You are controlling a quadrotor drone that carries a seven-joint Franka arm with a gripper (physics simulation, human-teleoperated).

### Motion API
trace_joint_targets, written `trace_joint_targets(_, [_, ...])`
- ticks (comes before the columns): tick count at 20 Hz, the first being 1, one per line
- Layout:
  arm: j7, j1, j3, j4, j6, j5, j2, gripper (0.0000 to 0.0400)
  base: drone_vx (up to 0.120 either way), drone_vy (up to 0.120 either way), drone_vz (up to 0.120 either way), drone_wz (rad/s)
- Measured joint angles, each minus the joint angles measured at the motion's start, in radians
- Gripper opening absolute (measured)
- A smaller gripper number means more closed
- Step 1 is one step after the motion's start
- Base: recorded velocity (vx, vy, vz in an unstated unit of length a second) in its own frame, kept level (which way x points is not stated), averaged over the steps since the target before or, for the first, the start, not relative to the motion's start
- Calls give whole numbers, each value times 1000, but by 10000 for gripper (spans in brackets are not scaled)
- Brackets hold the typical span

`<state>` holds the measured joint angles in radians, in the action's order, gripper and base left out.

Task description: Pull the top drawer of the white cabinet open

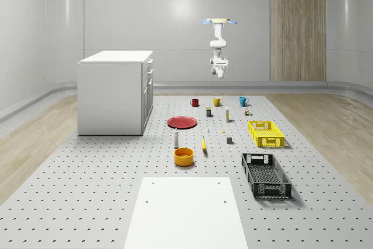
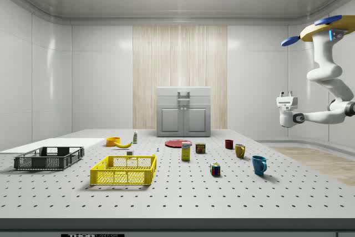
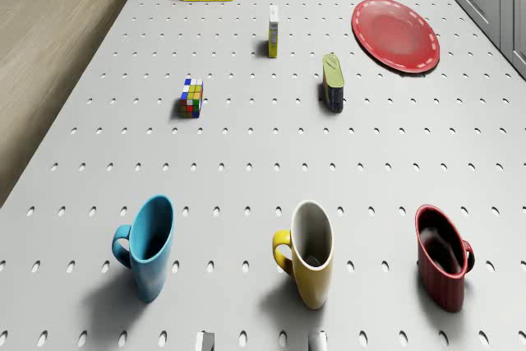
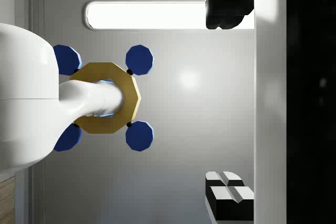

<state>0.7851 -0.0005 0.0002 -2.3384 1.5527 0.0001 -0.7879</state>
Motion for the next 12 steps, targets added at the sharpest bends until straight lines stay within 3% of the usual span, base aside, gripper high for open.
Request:
trace_joint_targets(3, [-1,-2,1,63,-53,1,7,340,0,0,0,0])
trace_joint_targets(7, [-2,-3,2,149,-111,1,33,318,0,-10,0,0])
trace_joint_targets(8, [-2,-3,2,170,-124,1,40,315,0,-120,0,0])
trace_joint_targets(12, [-2,-4,3,236,-162,2,65,309,120,-120,10,0])
